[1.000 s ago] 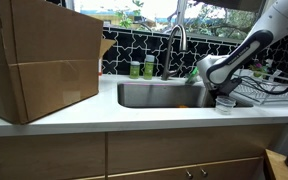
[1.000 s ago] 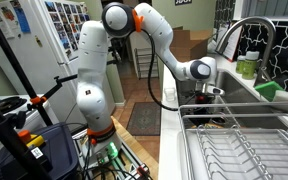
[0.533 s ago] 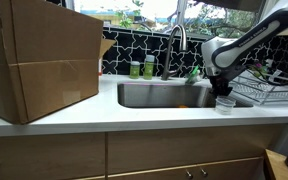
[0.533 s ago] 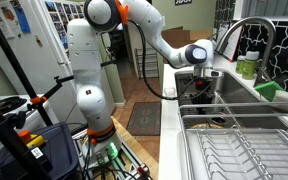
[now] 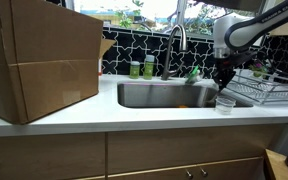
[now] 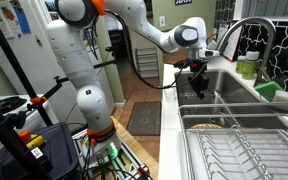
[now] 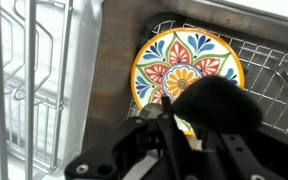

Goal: Put the fork in the utensil holder on the plate rack

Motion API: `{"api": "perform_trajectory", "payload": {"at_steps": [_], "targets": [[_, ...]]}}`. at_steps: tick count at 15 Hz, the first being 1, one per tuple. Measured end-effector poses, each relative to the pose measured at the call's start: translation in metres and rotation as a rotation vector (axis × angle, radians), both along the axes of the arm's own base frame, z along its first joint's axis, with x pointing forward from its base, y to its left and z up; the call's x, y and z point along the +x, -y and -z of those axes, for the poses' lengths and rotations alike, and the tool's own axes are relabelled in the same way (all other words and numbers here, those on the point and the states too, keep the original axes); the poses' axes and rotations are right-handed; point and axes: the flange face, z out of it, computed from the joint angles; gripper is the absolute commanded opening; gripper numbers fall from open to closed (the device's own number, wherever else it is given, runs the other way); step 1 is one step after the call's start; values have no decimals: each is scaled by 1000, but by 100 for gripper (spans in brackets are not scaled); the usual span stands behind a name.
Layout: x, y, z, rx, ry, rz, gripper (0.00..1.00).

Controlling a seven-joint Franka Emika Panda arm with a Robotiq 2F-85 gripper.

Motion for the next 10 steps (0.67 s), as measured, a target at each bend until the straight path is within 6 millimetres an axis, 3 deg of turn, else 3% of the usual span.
{"api": "perform_trajectory", "payload": {"at_steps": [6, 10], "targets": [[-26, -8, -82, -23, 163, 13, 6], [-37, -14, -118, -46, 240, 24, 6]]}}
